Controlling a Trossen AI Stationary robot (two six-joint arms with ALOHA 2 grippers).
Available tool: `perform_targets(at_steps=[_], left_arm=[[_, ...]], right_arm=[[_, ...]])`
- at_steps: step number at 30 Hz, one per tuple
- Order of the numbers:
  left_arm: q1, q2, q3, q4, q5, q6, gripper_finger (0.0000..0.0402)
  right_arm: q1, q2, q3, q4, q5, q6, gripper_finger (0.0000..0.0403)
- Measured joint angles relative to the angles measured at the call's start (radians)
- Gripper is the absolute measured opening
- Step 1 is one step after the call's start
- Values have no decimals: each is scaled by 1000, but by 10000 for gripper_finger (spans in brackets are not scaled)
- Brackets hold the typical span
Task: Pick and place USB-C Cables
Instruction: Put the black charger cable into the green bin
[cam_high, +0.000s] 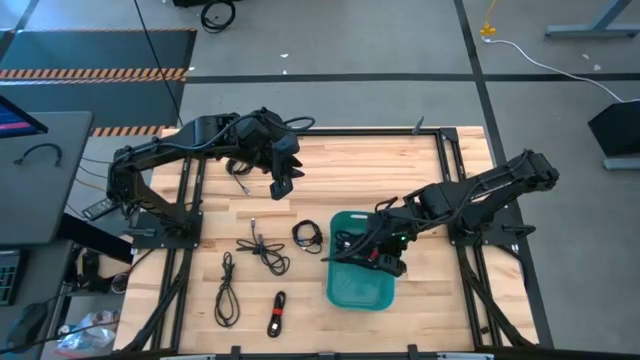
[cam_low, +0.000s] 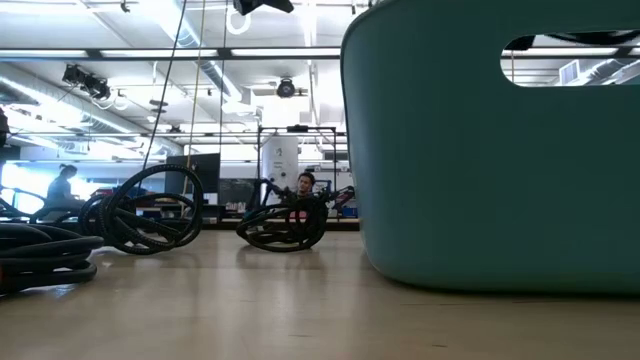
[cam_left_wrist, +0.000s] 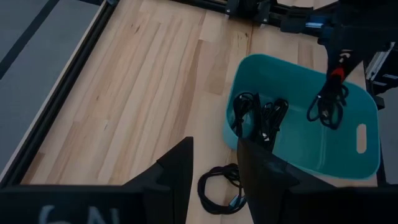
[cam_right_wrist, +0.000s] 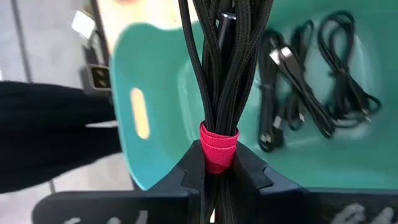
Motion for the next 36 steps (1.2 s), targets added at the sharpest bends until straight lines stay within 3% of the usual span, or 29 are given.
perform_targets(at_steps=[10, 21, 36], left_arm=[[0, 0, 0, 2, 0, 0, 130], [0, 0, 0, 10, 0, 0, 130], [0, 0, 0, 11, -1, 0, 130]], right_arm=[[-8, 14, 0, 48, 1, -70, 45], [15, 186, 0, 88, -151, -172, 45], [16, 329, 0, 203, -269, -224, 45]])
